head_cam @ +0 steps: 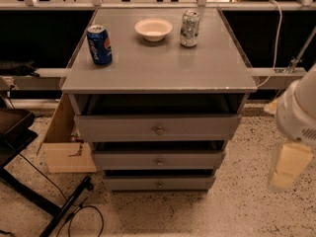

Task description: Open top drawer

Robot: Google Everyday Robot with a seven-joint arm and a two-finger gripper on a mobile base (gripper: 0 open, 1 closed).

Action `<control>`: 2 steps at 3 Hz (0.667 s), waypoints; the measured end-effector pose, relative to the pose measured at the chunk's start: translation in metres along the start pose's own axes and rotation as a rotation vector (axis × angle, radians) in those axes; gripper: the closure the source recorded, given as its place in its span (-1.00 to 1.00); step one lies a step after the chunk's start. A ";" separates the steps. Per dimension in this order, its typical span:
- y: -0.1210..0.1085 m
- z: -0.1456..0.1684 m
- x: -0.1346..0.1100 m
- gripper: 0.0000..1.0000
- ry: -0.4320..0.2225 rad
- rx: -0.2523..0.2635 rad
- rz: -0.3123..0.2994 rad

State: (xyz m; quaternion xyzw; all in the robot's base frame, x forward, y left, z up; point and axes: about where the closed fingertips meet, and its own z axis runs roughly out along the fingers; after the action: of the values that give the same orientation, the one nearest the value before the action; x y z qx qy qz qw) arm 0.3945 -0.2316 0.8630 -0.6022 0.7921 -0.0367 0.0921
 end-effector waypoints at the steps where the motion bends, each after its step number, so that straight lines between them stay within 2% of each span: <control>1: 0.018 0.074 0.025 -1.00 0.029 -0.075 -0.019; 2: 0.012 0.142 0.034 -1.00 0.041 -0.131 -0.052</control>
Offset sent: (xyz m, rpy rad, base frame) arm 0.0243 -0.0309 -0.2045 -0.0227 0.1803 0.0907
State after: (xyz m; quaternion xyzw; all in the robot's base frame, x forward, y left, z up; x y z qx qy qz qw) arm 0.4013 -0.2534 0.7183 -0.6264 0.7787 0.0003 0.0352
